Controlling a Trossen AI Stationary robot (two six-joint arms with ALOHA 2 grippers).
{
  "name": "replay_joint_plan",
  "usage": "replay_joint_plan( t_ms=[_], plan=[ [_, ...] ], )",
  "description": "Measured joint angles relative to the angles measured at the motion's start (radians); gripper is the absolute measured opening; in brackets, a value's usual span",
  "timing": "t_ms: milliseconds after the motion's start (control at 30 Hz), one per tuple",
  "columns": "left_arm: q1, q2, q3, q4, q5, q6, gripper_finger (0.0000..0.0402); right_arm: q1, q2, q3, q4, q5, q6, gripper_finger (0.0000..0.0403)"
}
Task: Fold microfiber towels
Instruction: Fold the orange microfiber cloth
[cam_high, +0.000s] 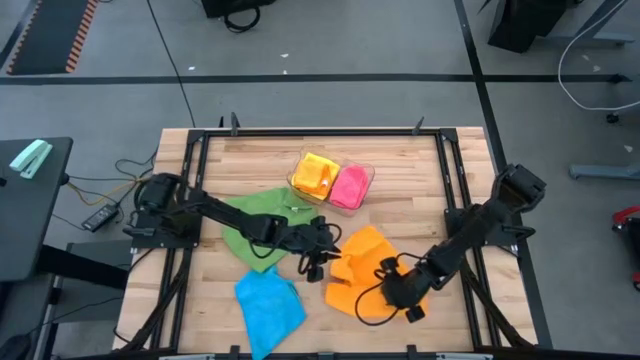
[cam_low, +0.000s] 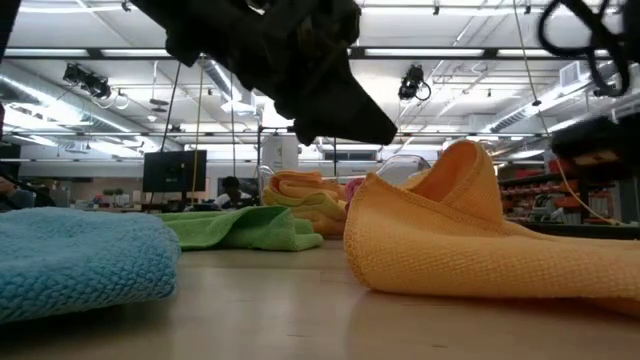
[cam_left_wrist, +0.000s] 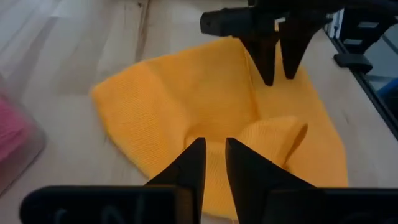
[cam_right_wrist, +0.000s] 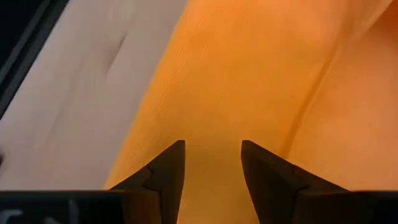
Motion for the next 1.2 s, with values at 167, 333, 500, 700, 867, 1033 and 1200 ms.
replay_joint_plan(
  t_ms=[167, 333, 500, 700, 867, 1033, 1200],
  plan=[
    [0.009, 0.028, 0.001, 0.083, 0.002, 0.025, 0.0068, 0.094, 0.0, -0.017, -0.007, -0.039, 0.144, 0.0165],
    [0.009, 0.078, 0.0, 0.18, 0.007, 0.054, 0.0072, 0.152, 0.0, -0.017, -0.015, -0.134, 0.259, 0.0165],
    [0.019, 0.117, 0.001, 0.198, 0.013, 0.057, 0.0067, 0.187, -0.002, -0.014, -0.037, -0.357, 0.386, 0.0165],
    [0.031, 0.139, 0.0, 0.201, 0.011, 0.065, 0.0066, 0.189, 0.0, 0.085, -0.199, -0.426, 0.363, 0.0165],
    [0.037, 0.138, 0.001, 0.208, 0.011, 0.065, 0.0067, 0.15, 0.0, 0.219, -0.426, -0.191, 0.189, 0.0165],
    [0.037, 0.134, 0.001, 0.207, 0.011, 0.063, 0.0061, 0.083, 0.0, 0.32, -0.491, 0.167, 0.047, 0.0165],
    [0.036, 0.134, 0.001, 0.169, 0.012, 0.048, 0.0062, -0.011, 0.0, 0.34, -0.49, 0.229, -0.103, 0.0165]
  ],
)
